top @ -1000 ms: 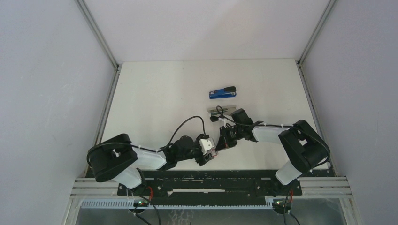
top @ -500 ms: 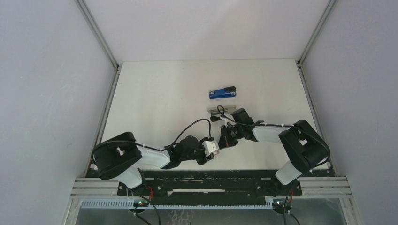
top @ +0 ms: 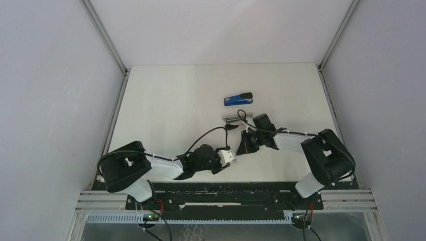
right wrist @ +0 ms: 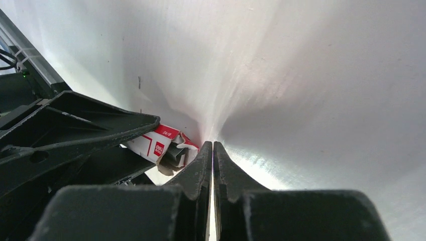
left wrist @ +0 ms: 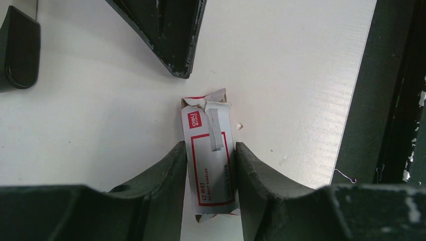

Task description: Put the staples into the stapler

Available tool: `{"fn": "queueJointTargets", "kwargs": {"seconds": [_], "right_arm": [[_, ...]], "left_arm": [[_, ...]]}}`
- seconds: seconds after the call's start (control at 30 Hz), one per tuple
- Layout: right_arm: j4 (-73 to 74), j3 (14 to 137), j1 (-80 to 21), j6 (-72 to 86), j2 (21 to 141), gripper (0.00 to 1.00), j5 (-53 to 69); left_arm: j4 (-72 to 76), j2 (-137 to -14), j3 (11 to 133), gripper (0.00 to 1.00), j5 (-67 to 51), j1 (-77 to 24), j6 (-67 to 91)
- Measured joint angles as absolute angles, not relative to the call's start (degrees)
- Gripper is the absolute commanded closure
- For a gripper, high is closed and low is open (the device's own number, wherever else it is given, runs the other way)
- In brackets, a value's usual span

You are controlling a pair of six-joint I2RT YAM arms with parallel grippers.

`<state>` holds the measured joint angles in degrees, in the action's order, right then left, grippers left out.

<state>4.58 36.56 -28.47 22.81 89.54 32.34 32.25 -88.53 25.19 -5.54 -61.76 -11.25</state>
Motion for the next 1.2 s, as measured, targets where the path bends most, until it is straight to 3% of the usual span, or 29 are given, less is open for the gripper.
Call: {"fn": "queueJointTargets", "kwargs": {"seconds": [0.17,0.33,0.7,1.2], "right_arm": [[4.6,36.6,-27.6,22.7,89.4,0.98,32.8],[4.5,36.3,-27.5,23.2,87.8,0.82,34.6],[1.0,32.4,-28.3,27.1,86.7,0.67,37.0],[-6.5,27.4,-27.5,35.2,86.7,0.71,37.6]], "left_arm": [[32.2,-88.5,25.2,0.57,-5.3,-61.8,-11.2],[31.9,-88.5,25.3,0.57,-5.1,-61.8,-11.2],[32.0,-88.4,25.3,0.60,-4.6,-61.8,-10.7],[32.1,-87.7,25.2,0.62,-4.4,-61.8,-9.6]]}}
